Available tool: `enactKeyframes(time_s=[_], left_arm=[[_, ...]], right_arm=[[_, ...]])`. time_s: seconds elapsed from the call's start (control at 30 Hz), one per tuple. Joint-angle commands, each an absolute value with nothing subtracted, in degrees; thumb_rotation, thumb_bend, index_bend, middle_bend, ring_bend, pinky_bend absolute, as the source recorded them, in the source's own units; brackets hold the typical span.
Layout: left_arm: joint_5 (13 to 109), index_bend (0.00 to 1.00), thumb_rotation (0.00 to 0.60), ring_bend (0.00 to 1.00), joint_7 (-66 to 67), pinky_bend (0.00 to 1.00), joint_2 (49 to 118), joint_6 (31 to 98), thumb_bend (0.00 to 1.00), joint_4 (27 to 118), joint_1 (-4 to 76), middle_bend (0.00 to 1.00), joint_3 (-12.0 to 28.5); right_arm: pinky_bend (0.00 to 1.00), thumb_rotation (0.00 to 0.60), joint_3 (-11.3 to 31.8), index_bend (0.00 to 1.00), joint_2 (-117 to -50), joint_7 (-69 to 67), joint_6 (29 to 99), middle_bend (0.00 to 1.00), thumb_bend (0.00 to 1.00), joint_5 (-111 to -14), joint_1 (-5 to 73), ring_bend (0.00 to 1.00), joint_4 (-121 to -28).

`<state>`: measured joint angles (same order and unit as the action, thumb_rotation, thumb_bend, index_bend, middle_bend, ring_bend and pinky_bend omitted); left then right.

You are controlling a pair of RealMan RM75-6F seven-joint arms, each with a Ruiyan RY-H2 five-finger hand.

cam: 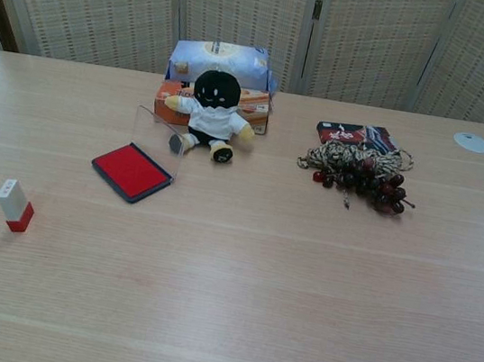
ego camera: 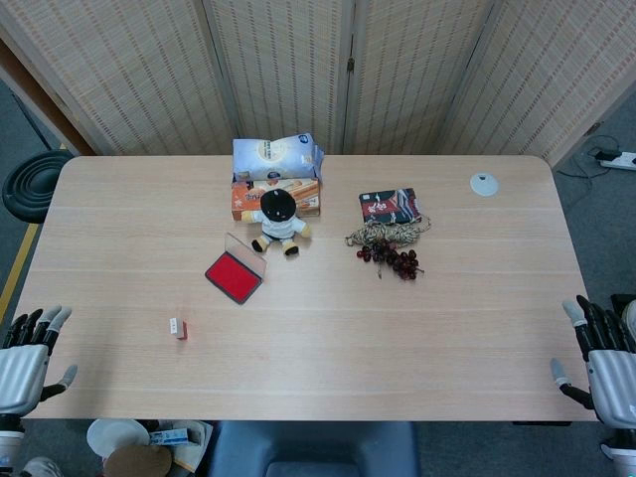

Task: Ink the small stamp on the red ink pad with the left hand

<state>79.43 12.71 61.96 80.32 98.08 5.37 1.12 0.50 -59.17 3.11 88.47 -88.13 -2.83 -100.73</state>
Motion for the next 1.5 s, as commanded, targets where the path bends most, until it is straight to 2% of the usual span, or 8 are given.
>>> enactKeyframes(time_s=[0.03, 0.33, 0.63, 0.77, 0.9, 1.03, 1.5], left_arm=[[78.71, 0.08, 0.6, 0.0, 13.32, 0.0, 61.96, 80.22, 0.3, 98.61, 5.33, 0.0, 1.25], [74.42, 0.08, 0.6, 0.0, 15.62, 0.01, 61.86, 74.78, 0.3, 99.83, 7.67, 0.0, 1.77], [66.63, 0.09, 0.6, 0.0, 23.76, 0.05, 61.94, 67.63, 0.3, 105.27, 13.47, 0.0, 4.06], [57.35, 0.09, 0.6, 0.0, 32.57, 0.06, 62.76, 64.48, 0.3, 108.73, 18.28, 0.0, 6.12], [46.9, 0.11, 0.6, 0.0, 40.89, 0.06, 64.85, 65.42, 0.3, 111.22, 22.21, 0.0, 7.33], [39.96, 0.15, 0.6, 0.0, 46.68, 0.06, 68.84, 69.23, 0.3, 112.54, 25.4, 0.0, 8.1], [26.26, 0.15, 0.6, 0.0, 56.29, 0.06, 80.51, 74.18, 0.3, 106.49, 33.52, 0.0, 8.82]], right_arm=[[0.0, 0.6, 0.44, 0.02, -59.17, 3.1, 88.63, 0.0, 0.38, -88.3, -2.91, 0.0, -100.76], [0.0, 0.6, 0.77, 0.02, -59.0, 1.94, 87.09, 0.0, 0.38, -87.42, -2.07, 0.0, -100.51], [0.0, 0.6, 1.0, 0.02, -58.95, -0.12, 81.71, 0.0, 0.38, -86.52, 0.94, 0.0, -99.16], [0.0, 0.6, 0.74, 0.02, -58.06, -3.54, 77.77, 0.0, 0.38, -85.39, 2.56, 0.0, -98.26], [0.0, 0.6, 0.52, 0.02, -56.83, -8.48, 75.28, 0.0, 0.38, -85.59, 3.85, 0.0, -97.38], [0.0, 0.6, 0.23, 0.02, -55.37, -14.66, 74.58, 0.0, 0.38, -87.62, 4.84, 0.0, -96.02], [0.0, 0.6, -1.88, 0.02, -52.8, -28.3, 76.72, 0.0, 0.38, -92.81, 5.47, 0.0, -91.72]])
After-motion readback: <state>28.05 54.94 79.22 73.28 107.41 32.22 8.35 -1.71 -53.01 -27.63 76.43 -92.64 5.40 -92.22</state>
